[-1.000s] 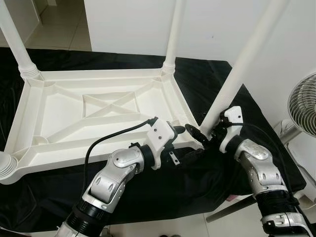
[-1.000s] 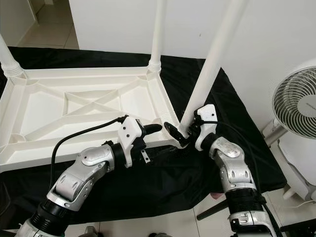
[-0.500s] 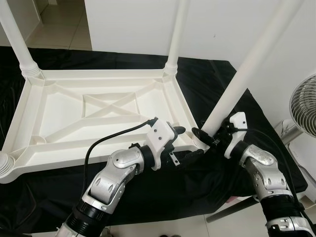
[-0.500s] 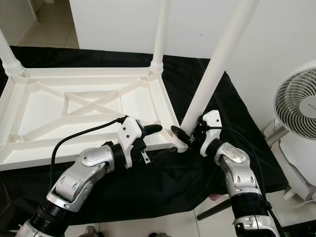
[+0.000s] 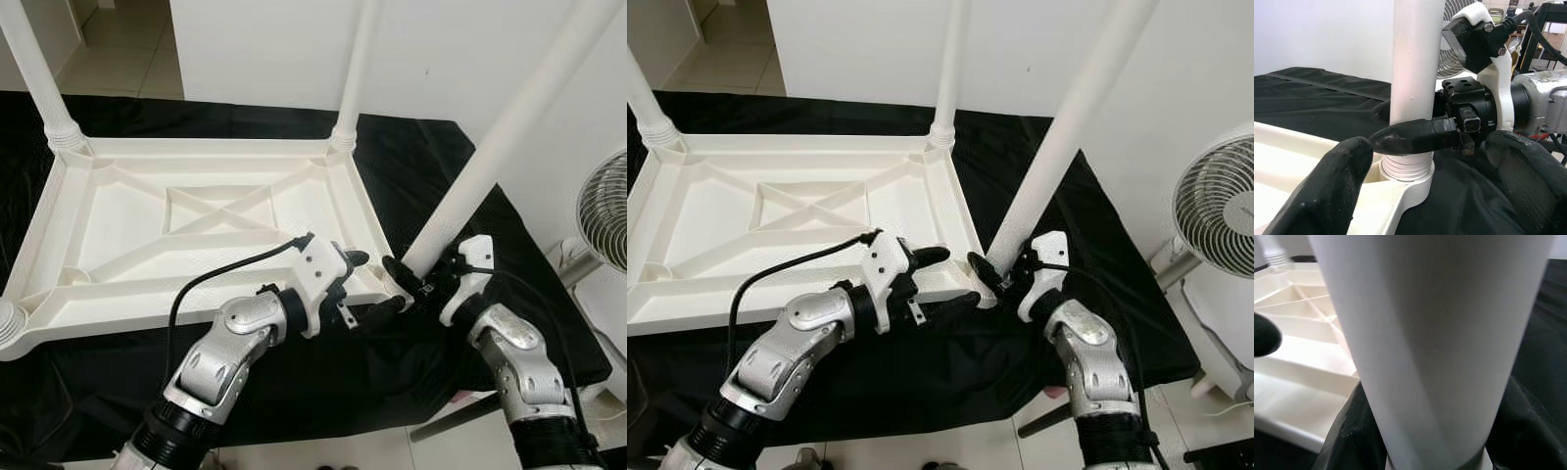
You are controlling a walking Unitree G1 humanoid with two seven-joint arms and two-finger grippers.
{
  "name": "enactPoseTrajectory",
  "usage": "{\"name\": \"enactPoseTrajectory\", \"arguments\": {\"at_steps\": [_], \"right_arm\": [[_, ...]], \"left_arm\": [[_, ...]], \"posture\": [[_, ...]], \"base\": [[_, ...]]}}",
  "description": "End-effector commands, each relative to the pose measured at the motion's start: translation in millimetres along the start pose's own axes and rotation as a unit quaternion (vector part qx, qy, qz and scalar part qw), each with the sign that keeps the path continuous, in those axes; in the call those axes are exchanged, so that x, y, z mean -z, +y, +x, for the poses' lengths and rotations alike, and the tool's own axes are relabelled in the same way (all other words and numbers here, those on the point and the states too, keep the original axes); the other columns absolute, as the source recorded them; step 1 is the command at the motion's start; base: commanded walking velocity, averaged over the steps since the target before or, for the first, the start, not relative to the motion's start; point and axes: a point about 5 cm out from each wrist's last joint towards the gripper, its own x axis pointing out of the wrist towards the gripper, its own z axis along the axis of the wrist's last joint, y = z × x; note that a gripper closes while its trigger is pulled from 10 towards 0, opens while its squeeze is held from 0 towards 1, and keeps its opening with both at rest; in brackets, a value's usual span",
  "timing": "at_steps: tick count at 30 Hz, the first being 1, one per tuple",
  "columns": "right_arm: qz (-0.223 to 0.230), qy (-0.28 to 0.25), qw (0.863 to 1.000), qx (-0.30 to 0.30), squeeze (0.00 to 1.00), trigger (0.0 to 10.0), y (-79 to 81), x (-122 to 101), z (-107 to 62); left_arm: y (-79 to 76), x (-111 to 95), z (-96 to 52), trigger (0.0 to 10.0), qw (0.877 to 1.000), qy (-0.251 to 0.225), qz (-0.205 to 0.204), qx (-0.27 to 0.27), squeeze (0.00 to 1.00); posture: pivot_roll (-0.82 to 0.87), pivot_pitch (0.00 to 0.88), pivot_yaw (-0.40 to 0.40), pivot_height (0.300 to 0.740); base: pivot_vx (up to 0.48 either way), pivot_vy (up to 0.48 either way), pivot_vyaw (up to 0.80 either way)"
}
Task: Building children table
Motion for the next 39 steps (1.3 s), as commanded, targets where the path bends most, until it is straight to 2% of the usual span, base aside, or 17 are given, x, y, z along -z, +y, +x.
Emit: {"name": "enactPoseTrajectory", "arguments": {"at_steps": [1, 5, 9, 10, 11, 13, 15, 17, 21, 22, 23, 24, 28, 29, 34, 37, 39], "right_arm": [[0.004, 0.015, 0.999, 0.037, 0.00, 0.0, 1.1, 5.7, -5.9], [0.026, 0.009, 0.990, 0.137, 0.00, 0.0, 14.0, 4.7, -9.5], [0.032, 0.012, 0.986, 0.165, 0.00, 0.0, 16.4, 5.7, -10.6], [0.039, 0.018, 0.978, 0.205, 0.00, 0.0, 18.2, 7.6, -11.8], [0.039, 0.018, 0.978, 0.205, 0.00, 0.0, 18.2, 7.6, -11.8], [0.045, 0.025, 0.957, 0.284, 0.00, 0.0, 24.5, 7.9, -13.2], [0.047, 0.027, 0.951, 0.304, 0.00, 0.0, 27.4, 7.6, -13.1], [0.054, 0.031, 0.952, 0.300, 0.00, 0.0, 36.3, 8.5, -9.5], [0.060, 0.031, 0.951, 0.302, 0.00, 0.0, 36.4, 6.9, -10.1], [0.062, 0.031, 0.949, 0.307, 0.00, 0.9, 34.5, 6.2, -11.5], [0.062, 0.031, 0.949, 0.307, 0.00, 0.9, 34.5, 6.2, -11.5], [0.065, 0.034, 0.949, 0.307, 0.00, 10.0, 33.0, 6.4, -12.0], [0.070, 0.033, 0.949, 0.305, 0.02, 10.0, 32.0, 6.0, -11.9], [0.070, 0.030, 0.952, 0.298, 1.00, 10.0, 30.3, 4.9, -11.3], [0.077, 0.012, 0.963, 0.259, 1.00, 10.0, 22.2, -0.7, -7.0], [0.059, 0.011, 0.973, 0.222, 1.00, 10.0, 12.5, -3.1, -4.2], [0.059, 0.011, 0.973, 0.222, 1.00, 10.0, 12.5, -3.1, -4.2]], "left_arm": [[-1.7, 2.8, 1.9, 10.0, 1.000, 0.006, -0.003, -0.002, 0.00], [-1.9, 2.7, 3.3, 10.0, 1.000, 0.005, -0.003, 0.002, 0.00], [-1.8, 2.6, 3.5, 10.0, 1.000, 0.005, -0.004, 0.002, 0.00], [-1.5, 2.6, 3.5, 10.0, 1.000, 0.005, -0.003, 0.003, 0.00], [-1.5, 2.6, 3.5, 10.0, 1.000, 0.005, -0.003, 0.003, 0.00], [-1.3, 2.6, 3.6, 10.0, 1.000, 0.006, -0.002, 0.003, 0.00], [-1.1, 2.6, 3.7, 10.0, 1.000, 0.006, -0.002, 0.004, 0.00], [-0.8, 2.3, 4.0, 10.0, 1.000, 0.005, -0.002, 0.003, 0.00], [-1.3, 2.0, 3.8, 10.0, 1.000, 0.004, -0.003, 0.003, 0.00], [-1.6, 2.1, 3.9, 10.0, 1.000, 0.004, -0.002, 0.003, 0.00], [-1.6, 2.1, 3.9, 10.0, 1.000, 0.004, -0.002, 0.003, 0.00], [-1.6, 2.0, 4.0, 10.0, 1.000, 0.004, -0.002, 0.004, 0.00], [-0.9, 1.8, 4.1, 10.0, 1.000, 0.004, -0.001, 0.003, 0.00], [-0.2, 1.6, 3.9, 10.0, 1.000, 0.004, 0.000, 0.002, 0.00], [-0.1, 1.7, 3.5, 10.0, 1.000, 0.004, 0.001, 0.001, 0.00], [-0.6, 1.7, 3.8, 10.0, 1.000, 0.004, 0.001, 0.000, 0.00], [-0.6, 1.7, 3.8, 10.0, 1.000, 0.004, 0.001, 0.000, 0.00]], "posture": [[0.03, 0.105, -0.092, 0.740], [0.02, 0.103, -0.091, 0.740], [0.02, 0.103, -0.091, 0.740], [0.02, 0.103, -0.090, 0.740], [0.02, 0.103, -0.090, 0.740], [0.02, 0.103, -0.090, 0.740], [0.02, 0.102, -0.091, 0.740], [0.02, 0.102, -0.089, 0.740], [0.02, 0.102, -0.089, 0.740], [0.02, 0.099, -0.089, 0.740], [0.02, 0.099, -0.089, 0.740], [0.02, 0.098, -0.091, 0.740], [0.02, 0.096, -0.092, 0.740], [0.03, 0.095, -0.093, 0.740], [0.03, 0.089, -0.099, 0.740], [0.04, 0.084, -0.103, 0.740], [0.04, 0.084, -0.103, 0.740]], "base": [[0.000, 0.000, 0.00], [0.000, 0.000, 0.00], [0.000, 0.000, 0.00], [0.000, 0.000, 0.00], [0.000, 0.000, 0.00], [0.000, 0.000, 0.00], [0.000, 0.000, 0.00], [0.000, 0.000, 0.00], [0.000, 0.000, 0.00], [0.000, 0.000, 0.00], [0.000, 0.000, 0.00], [0.000, 0.000, 0.00], [0.000, 0.000, 0.00], [0.000, 0.000, 0.00], [0.000, 0.000, 0.00], [0.000, 0.000, 0.00], [0.000, 0.000, 0.00]]}}
